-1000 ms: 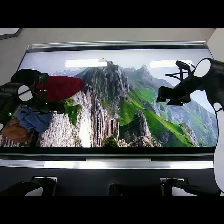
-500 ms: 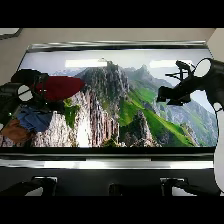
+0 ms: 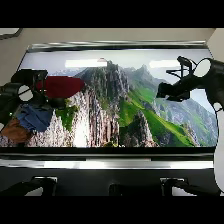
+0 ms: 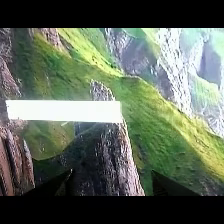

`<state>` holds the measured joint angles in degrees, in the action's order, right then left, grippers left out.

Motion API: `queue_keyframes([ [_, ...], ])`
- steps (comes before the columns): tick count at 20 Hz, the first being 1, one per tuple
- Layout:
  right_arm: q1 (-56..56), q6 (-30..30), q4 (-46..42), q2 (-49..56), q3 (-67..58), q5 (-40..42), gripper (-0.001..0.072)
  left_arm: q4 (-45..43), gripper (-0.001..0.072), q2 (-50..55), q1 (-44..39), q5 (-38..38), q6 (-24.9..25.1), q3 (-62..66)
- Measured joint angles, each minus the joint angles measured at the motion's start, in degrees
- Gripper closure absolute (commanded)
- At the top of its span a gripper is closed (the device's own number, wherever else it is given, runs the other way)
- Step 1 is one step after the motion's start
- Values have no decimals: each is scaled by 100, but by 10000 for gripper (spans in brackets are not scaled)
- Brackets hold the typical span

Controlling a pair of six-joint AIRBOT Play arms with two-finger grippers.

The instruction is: Fold the shirts.

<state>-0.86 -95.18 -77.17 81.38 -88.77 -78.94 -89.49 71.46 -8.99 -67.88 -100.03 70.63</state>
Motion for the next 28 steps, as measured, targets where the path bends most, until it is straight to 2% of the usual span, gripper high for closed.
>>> queue_keyframes([
  [5,0,0,0,0,0,804,139,-122,-13,24,168,352,13,157],
  [7,0,0,7,2,0,929,14,-234,-13,92,597,140,-61,365],
  [10,0,28,28,24,0,822,13,-249,-13,302,1550,-376,-149,474],
  [13,0,184,175,81,7,546,12,175,-13,662,2481,-664,-245,404],
  [16,0,308,369,140,7,345,13,509,-13,1082,2927,-732,-264,356],
  [19,0,354,492,164,7,188,13,699,-13,1532,3018,-750,-162,337],
  [20,0,369,516,170,7,136,13,728,55,1668,3025,-776,-136,334],
  [22,0,374,553,175,7,-2,13,754,627,1869,3032,-796,-85,332],
  [23,0,378,564,175,7,-76,14,787,677,1921,3034,-802,-26,332],
  [28,0,393,595,166,7,-319,32,1001,678,1578,2990,-988,614,603],
])
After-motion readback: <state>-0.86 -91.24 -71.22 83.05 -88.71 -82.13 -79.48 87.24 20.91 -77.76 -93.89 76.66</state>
